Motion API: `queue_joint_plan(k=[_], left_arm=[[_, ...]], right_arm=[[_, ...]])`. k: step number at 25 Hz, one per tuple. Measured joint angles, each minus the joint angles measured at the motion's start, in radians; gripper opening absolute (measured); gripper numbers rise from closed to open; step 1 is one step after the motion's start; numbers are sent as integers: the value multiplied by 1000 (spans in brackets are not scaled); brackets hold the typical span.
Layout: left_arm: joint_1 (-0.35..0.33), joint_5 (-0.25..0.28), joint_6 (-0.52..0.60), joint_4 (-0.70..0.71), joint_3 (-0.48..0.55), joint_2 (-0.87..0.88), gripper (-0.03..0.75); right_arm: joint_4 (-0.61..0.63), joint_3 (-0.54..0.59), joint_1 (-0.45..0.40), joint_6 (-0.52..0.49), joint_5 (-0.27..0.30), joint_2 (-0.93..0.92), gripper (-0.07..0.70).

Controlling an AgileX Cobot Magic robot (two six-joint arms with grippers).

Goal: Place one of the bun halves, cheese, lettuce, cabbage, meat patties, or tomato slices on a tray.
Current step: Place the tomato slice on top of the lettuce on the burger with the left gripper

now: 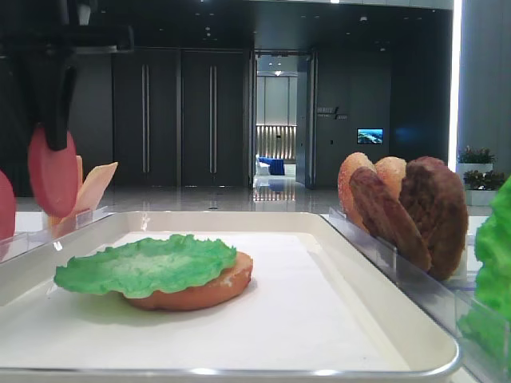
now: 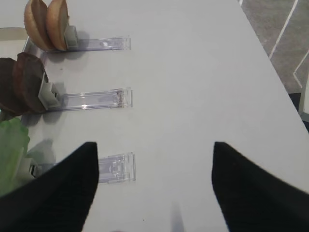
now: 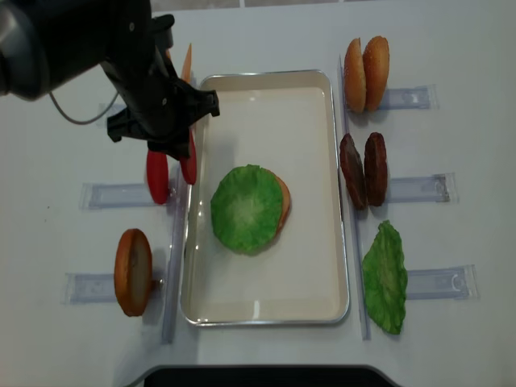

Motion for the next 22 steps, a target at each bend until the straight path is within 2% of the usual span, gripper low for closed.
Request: queue_joint_plan(k=[8, 15, 19, 22], left_arm=[[-2, -15, 57, -97, 0, -20, 57], [-7, -134, 342, -418, 7, -20, 57], [-8, -205, 497, -602, 55, -20, 57], [-9, -228, 547, -660, 103, -20, 57]], right_arm=[[0, 0, 0, 0, 0, 0, 473], [0, 0, 0, 0, 0, 0, 472], [0, 0, 0, 0, 0, 0, 472], [0, 0, 0, 0, 0, 0, 472]])
